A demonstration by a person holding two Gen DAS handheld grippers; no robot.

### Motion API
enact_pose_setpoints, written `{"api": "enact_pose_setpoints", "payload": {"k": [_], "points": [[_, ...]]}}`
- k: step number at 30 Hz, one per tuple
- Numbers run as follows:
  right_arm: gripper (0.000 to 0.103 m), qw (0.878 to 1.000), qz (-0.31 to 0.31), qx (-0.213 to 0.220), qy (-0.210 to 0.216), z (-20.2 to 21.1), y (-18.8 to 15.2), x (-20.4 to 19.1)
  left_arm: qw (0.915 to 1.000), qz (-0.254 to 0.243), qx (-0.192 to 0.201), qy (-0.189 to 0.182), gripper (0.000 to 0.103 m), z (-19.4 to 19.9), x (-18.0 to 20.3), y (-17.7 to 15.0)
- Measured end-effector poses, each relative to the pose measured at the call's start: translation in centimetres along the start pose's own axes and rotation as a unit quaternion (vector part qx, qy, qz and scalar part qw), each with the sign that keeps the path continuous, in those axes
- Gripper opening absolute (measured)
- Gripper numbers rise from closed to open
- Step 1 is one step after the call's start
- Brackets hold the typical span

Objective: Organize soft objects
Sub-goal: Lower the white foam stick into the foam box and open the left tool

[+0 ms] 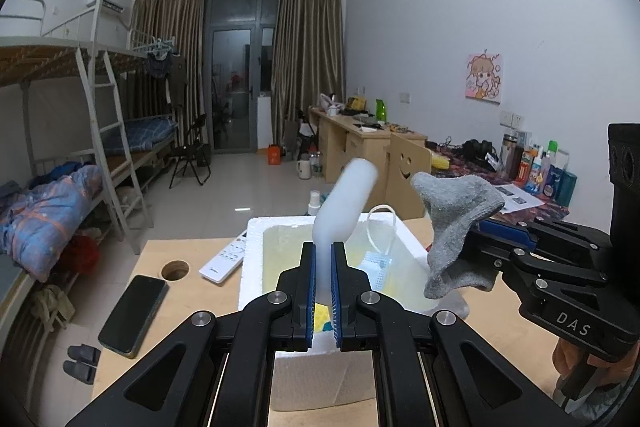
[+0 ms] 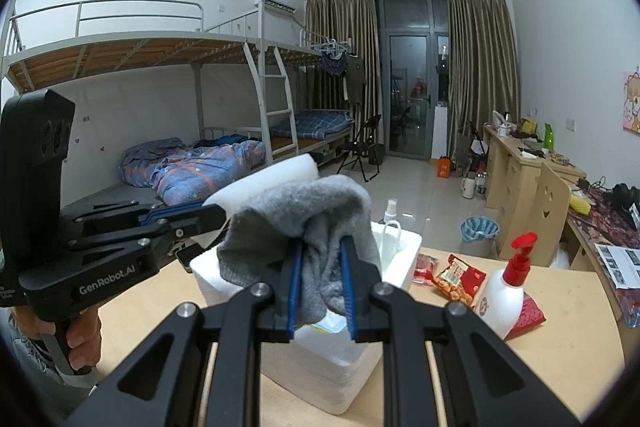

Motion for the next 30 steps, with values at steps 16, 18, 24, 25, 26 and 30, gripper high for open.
{"api": "enact_pose_setpoints", "payload": {"k": [16, 18, 24, 25, 26, 30], "points": [[0.022, 1.0, -0.015, -0.012, -0.005, -1.6, 0.6, 1.4, 0.9994, -0.003, -0.035, -0.005, 0.011, -4.8, -0.3, 0.1], [0.022, 1.0, -0.017, -0.014, -0.006, -1.8, 0.6, 1.6, 0.9992, -0.005, -0.039, -0.009, 0.013, -5.3, -0.2, 0.0], [0.022, 1.0, -0.019, -0.013, -0.008, -1.9, 0.6, 1.9, 0.9983, -0.022, -0.054, 0.01, 0.034, -7.1, -0.3, -0.3], [0.022, 1.0, -0.02, -0.013, -0.009, -2.1, 0.6, 2.0, 0.9984, -0.015, -0.053, 0.011, 0.043, -7.2, -0.6, -0.4], [0.022, 1.0, -0.021, -0.013, -0.01, -2.1, 0.6, 2.1, 0.9985, -0.009, -0.054, 0.009, 0.061, -7.3, -0.7, -0.4], [0.022, 1.0, -0.024, -0.014, -0.014, -2.3, 0.5, 2.1, 0.9992, 0.004, -0.039, 0.008, 0.087, -7.0, -1.3, -0.5]]}}
Point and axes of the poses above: each gripper's, at about its wrist camera, not at the fingertips, and z roughly against the way its jaws point, x to its right, y to its top, the point moved 8 cm from there along -z, roughly the way its jaws point, and after that the axes turned 12 degrees about -x, right-handed, at the moved point
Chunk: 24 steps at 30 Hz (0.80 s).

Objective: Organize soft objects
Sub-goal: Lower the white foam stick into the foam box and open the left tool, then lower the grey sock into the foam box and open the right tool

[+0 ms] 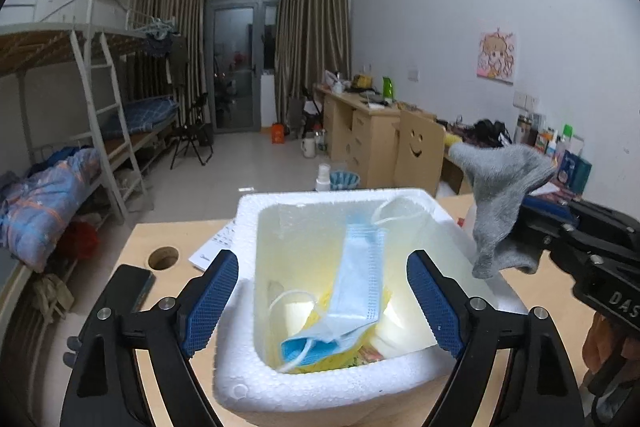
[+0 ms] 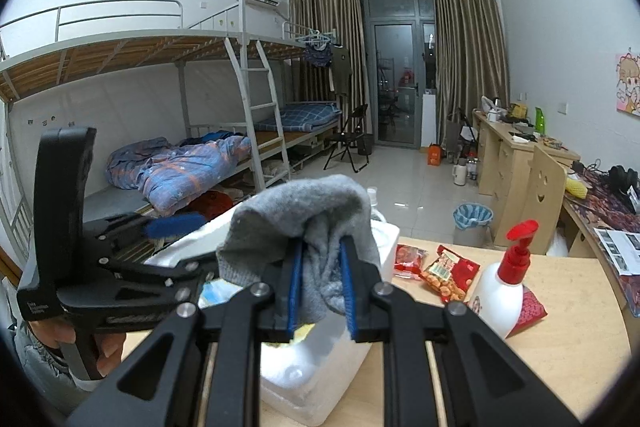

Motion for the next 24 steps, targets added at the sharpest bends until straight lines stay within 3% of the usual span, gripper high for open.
{"api": "enact_pose_setpoints", "payload": {"k": [24], "points": [[0.022, 1.0, 0.018, -0.014, 0.003, -2.1, 0.9, -1.8, 0.9977, 0.028, 0.047, 0.038, 0.1, 4.2, -4.1, -0.3]]}}
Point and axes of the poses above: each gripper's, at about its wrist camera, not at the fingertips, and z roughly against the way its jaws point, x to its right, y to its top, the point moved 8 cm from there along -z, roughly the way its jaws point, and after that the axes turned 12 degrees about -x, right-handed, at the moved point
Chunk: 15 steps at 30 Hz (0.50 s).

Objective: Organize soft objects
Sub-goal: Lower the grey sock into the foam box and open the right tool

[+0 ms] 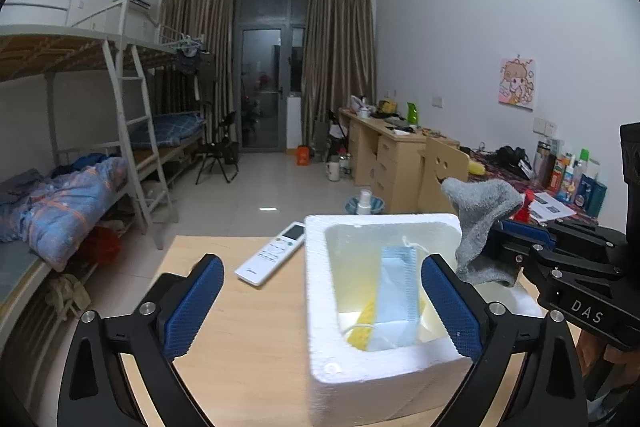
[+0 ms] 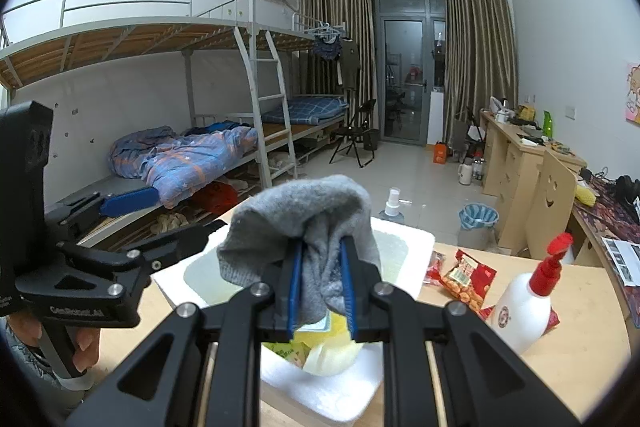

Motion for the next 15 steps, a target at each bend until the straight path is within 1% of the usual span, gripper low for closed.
{"api": "enact_pose_setpoints", "payload": {"k": [10, 12, 13, 14, 15], "points": [[0.022, 1.0, 0.001, -0.01, -0.006, -0.9, -0.1, 0.0, 0.9999, 0.014, 0.009, 0.003, 0.101, 0.6, -1.4, 0.1], [0.03, 1.0, -0.002, -0.013, -0.011, -1.0, -0.1, 0.1, 0.9998, 0.015, 0.01, 0.002, 0.101, 0.6, -1.6, 0.1], [0.044, 1.0, -0.005, -0.014, -0.013, -1.1, -0.1, 0.2, 0.9998, 0.017, 0.009, 0.003, 0.101, 0.6, -1.7, 0.1], [0.064, 1.0, -0.006, -0.014, -0.017, -1.1, -0.1, 0.4, 0.9998, 0.018, 0.009, 0.002, 0.101, 0.6, -1.7, 0.1], [0.071, 1.0, -0.007, -0.013, -0.021, -1.1, -0.2, 0.4, 0.9998, 0.019, 0.008, 0.001, 0.101, 0.6, -1.8, 0.1]]}}
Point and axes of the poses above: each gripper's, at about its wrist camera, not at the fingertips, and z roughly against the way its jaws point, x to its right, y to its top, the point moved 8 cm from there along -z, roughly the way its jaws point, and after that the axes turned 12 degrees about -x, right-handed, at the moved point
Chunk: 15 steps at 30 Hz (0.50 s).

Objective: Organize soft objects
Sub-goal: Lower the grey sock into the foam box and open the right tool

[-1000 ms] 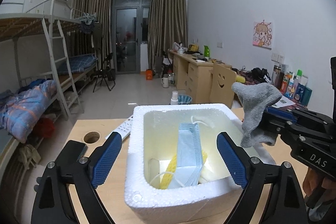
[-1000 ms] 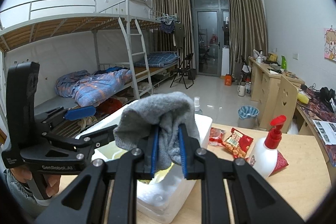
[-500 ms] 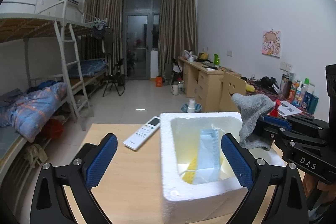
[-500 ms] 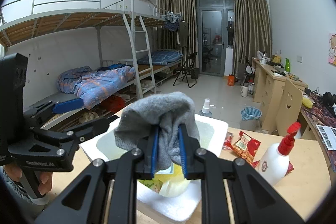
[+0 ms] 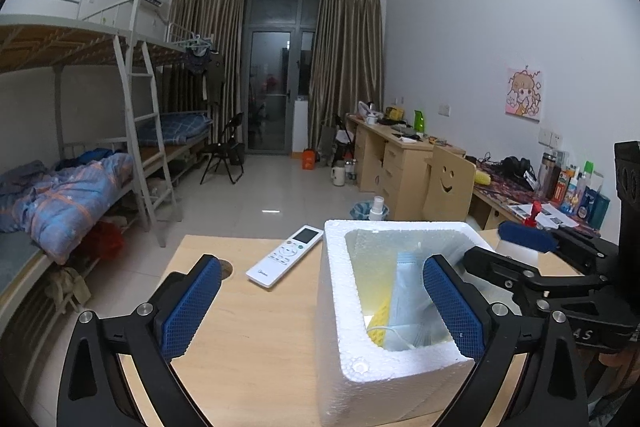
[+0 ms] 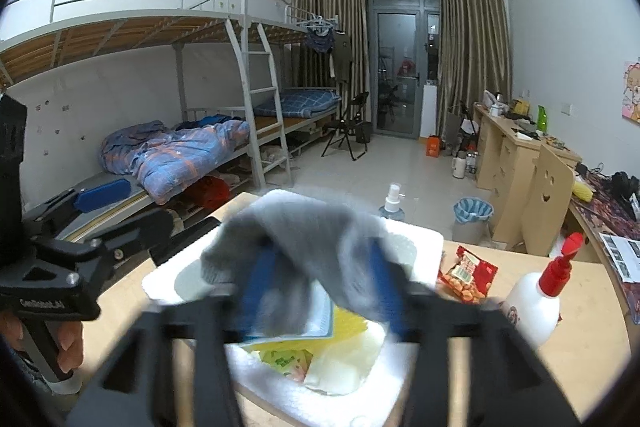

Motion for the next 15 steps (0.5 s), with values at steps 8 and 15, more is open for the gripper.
{"api": "enact_pose_setpoints", "payload": {"k": [8, 15], "points": [[0.075, 1.0, -0.002, 0.007, 0.007, 0.7, 0.1, -0.2, 1.0, 0.0, 0.0, 0.004, 0.101, 0.1, -0.1, 0.0], [0.075, 1.0, -0.001, 0.012, 0.007, 1.3, 0.3, -0.4, 1.0, 0.0, 0.002, 0.004, 0.101, 0.5, 0.3, -0.1]]}}
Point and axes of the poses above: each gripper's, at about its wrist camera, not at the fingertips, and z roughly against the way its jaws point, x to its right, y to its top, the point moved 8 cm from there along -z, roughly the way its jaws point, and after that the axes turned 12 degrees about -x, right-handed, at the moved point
